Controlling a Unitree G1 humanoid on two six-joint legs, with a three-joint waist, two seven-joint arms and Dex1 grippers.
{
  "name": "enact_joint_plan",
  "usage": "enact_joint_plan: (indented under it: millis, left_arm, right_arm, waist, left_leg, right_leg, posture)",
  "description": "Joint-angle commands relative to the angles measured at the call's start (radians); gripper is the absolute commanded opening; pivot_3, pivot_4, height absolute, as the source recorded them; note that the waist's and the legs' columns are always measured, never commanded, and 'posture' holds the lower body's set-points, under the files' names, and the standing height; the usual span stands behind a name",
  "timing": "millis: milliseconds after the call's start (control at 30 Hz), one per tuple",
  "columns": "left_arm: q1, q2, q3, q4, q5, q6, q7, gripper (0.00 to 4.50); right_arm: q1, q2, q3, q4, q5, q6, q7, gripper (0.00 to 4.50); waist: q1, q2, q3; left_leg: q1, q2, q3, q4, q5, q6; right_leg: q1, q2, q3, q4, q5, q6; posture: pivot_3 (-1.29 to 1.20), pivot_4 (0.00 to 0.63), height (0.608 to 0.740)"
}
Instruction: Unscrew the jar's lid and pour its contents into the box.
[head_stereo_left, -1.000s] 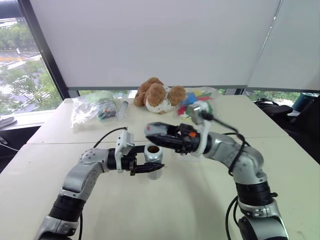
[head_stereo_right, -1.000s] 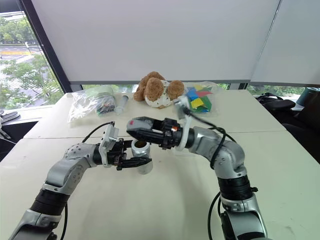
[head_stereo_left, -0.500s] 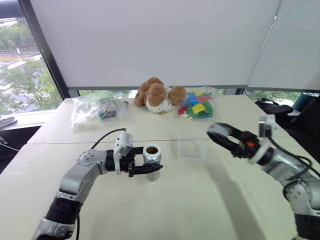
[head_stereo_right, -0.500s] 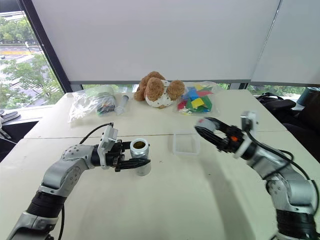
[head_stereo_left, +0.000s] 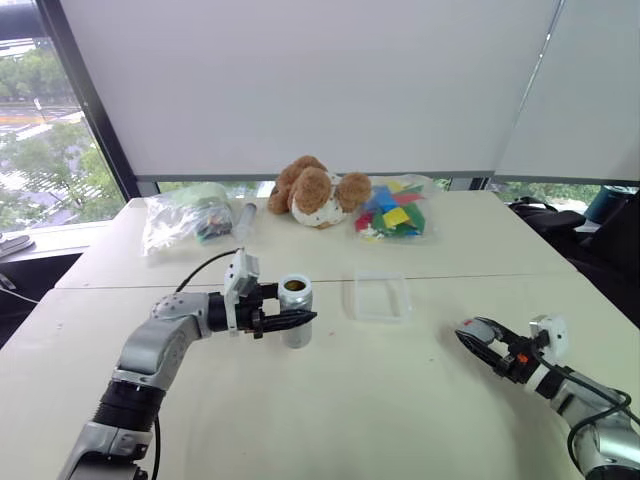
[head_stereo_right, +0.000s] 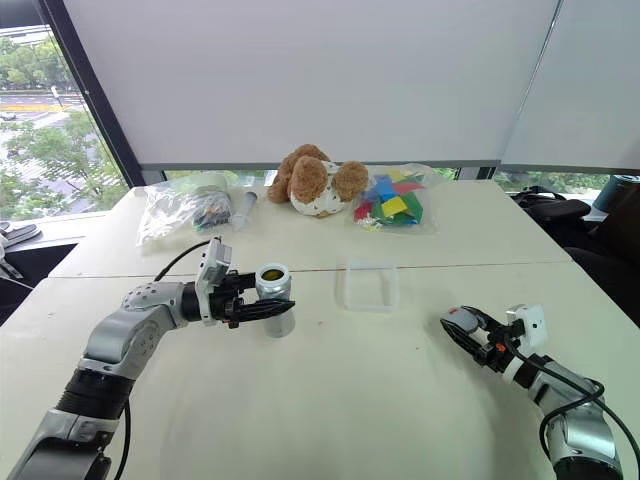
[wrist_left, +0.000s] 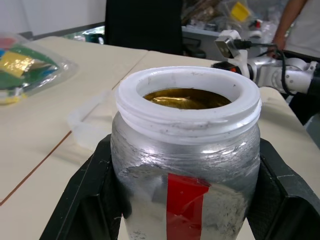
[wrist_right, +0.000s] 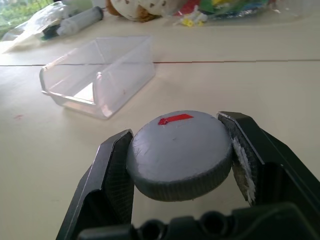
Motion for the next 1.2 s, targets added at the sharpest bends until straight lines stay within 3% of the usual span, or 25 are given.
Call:
enact_joint_plan:
  millis: [33,67,100,333,433,633,833,1033,1200]
  left_arm:
    - [-0.031,0.007,0.037,0.002,-0.008,-0.005,0.015,2.45]
    - [-0.032,0.006,0.039,0.004,-0.007,-0.009,0.018,2.45]
    - [-0.033,0.005,0.039,0.006,-0.002,-0.013,0.023,2.45]
    - [-0.054,0.006,-0.001,0.023,0.078,-0.030,0.077,2.45]
    - [-0.142,-0.028,-0.026,0.087,0.172,-0.048,0.182,2.45]
    - [-0.313,-0.129,-0.082,0.292,0.271,-0.152,0.217,2.45]
    - [-0.498,-0.243,-0.213,0.608,0.484,-0.423,0.283,2.45]
    - [-0.686,-0.354,-0.353,0.959,0.786,-0.706,0.709,2.45]
    - [-0.788,-0.368,-0.600,1.072,1.161,-0.811,1.223,2.45]
  right_arm:
    - [0.028,-0.004,-0.037,-0.045,0.052,0.039,0.003,3.69]
    - [0.037,-0.005,-0.042,-0.060,0.063,0.051,0.002,4.18]
    - [0.043,-0.005,-0.050,-0.069,0.058,0.026,-0.009,4.35]
    - [0.127,-0.036,-0.160,-0.291,0.120,0.040,-0.087,4.35]
    - [0.219,-0.097,-0.183,-0.561,0.123,0.089,-0.100,4.35]
    - [0.310,-0.106,-0.206,-0.885,0.129,0.199,-0.241,4.35]
    - [0.403,-0.055,-0.213,-0.994,0.131,0.249,-0.310,4.35]
    - [0.477,-0.002,-0.242,-1.062,0.150,0.271,-0.365,4.35]
    - [0.537,0.040,-0.247,-1.117,0.155,0.275,-0.407,4.35]
  waist:
    - [0.002,0.000,0.000]
    - [0.003,0.000,0.000]
    - [0.002,0.000,0.000]
    - [0.002,0.000,0.000]
    - [0.010,0.002,0.000]
    - [0.012,0.000,0.000]
    - [0.026,-0.002,0.001]
    - [0.027,-0.003,0.002]
    - [0.024,-0.004,0.002]
  left_leg:
    - [0.000,0.000,0.000,0.000,0.000,0.000]
    - [0.000,0.000,-0.001,0.000,0.000,0.000]
    - [0.000,0.000,-0.001,0.000,0.000,0.000]
    - [0.000,0.000,-0.003,0.000,0.000,0.000]
    - [0.000,0.000,-0.003,0.000,0.000,0.000]
    - [-0.001,-0.002,-0.003,0.001,0.000,0.000]
    - [-0.001,-0.003,-0.002,0.001,0.000,0.000]
    - [-0.003,-0.004,-0.002,0.001,0.000,0.000]
    - [-0.003,-0.004,-0.002,0.000,-0.001,0.001]
  right_leg:
    - [0.000,0.000,0.000,0.000,0.000,0.000]
    - [0.000,0.000,0.000,0.000,0.000,0.000]
    - [0.001,0.000,0.000,0.000,0.000,0.000]
    - [0.001,0.000,0.000,0.000,0.000,0.000]
    - [0.000,-0.001,0.000,0.000,0.000,0.000]
    - [0.002,0.000,-0.001,-0.001,0.000,0.001]
    - [0.001,0.000,-0.001,-0.002,-0.001,0.002]
    - [0.001,-0.001,0.000,-0.003,-0.002,0.004]
    - [0.000,-0.001,0.000,-0.002,-0.004,0.009]
  posture:
    - [0.00,0.150,0.740]
    - [0.00,0.150,0.740]
    - [0.00,0.150,0.740]
    - [0.00,0.150,0.740]
    - [0.00,0.150,0.740]
    - [0.00,0.150,0.740]
    - [0.00,0.150,0.740]
    - [0.00,0.150,0.740]
    - [0.00,0.150,0.740]
